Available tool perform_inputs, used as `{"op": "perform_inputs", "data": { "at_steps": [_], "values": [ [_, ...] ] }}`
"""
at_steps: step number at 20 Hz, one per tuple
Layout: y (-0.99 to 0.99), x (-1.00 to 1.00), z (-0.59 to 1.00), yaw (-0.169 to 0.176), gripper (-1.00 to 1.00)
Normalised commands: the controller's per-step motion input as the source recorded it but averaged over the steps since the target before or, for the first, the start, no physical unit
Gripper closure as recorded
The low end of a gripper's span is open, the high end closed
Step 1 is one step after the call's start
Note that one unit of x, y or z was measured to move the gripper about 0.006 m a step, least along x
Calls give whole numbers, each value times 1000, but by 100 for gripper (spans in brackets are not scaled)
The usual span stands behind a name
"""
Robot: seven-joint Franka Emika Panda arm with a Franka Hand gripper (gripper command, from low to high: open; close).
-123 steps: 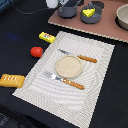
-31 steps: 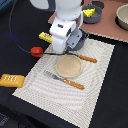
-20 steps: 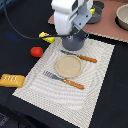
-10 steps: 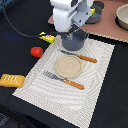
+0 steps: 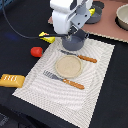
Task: Interact with the objects in diverse but meaningful ways.
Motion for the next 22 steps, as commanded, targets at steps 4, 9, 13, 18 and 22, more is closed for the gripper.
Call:
{"op": "perform_inputs", "data": {
  "at_steps": [4, 9, 13, 18, 22],
  "values": [
    [0, 0, 0, 0, -100],
    [0, 0, 0, 0, -100],
    [0, 0, 0, 0, -100],
    [0, 0, 0, 0, -100],
    [0, 0, 0, 0, -100]
  ]
}}
